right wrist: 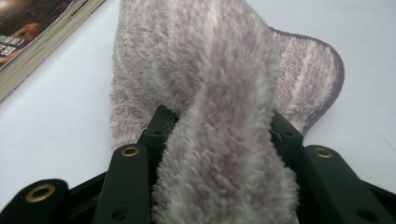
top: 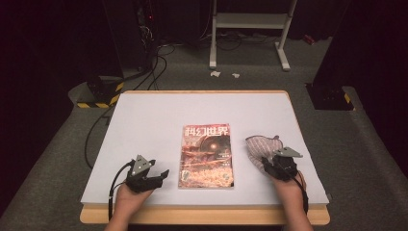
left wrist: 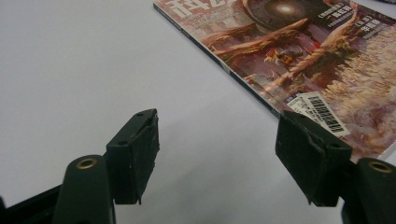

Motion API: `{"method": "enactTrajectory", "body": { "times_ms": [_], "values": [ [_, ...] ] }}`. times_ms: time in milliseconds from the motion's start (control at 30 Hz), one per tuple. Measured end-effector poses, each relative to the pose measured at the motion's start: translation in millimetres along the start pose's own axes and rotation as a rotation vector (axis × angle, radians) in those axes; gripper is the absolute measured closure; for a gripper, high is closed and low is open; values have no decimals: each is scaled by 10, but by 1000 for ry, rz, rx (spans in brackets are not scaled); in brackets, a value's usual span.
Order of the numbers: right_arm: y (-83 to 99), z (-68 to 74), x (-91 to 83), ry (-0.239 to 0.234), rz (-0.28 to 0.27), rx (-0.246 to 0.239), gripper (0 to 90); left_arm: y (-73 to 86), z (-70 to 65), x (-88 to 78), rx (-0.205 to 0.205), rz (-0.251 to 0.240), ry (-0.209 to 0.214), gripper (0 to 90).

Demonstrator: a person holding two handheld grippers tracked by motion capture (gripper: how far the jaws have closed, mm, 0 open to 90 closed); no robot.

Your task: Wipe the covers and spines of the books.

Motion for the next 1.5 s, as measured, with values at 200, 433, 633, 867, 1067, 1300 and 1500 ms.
{"method": "enactTrajectory", "body": {
  "times_ms": [200,433,633,867,1067,1300,1500],
  "values": [
    [-14,21,-6,14,-4,-7,476,1,-44,32,9,9,8,296],
    [-91,31,-73,6,-18,-10,377,-16,-84,51,7,3,26,287],
    [-243,18,-226,24,-81,-9,337,-7,-115,67,20,19,42,265],
    [-414,229,-390,-33,-139,-50,330,-15,-162,76,12,32,58,242],
    [-504,568,-460,-125,-172,-91,339,-15,-242,116,20,53,68,235],
    [-425,942,-318,-183,-133,-148,306,-17,-386,171,-15,91,124,234],
    [-316,1137,-161,-233,-71,-141,268,-36,-460,202,-34,95,144,239]
  ]
}}
Point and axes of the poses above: each handheld gripper's, and its own axes: x roughly forward along the jaws, y roughly out of its underside, z roughly to its left, the point moved 9 cm from there along x, roughly forward along the jaws, and after that the axes turned 1 degree about -y, right-handed, at the moved point
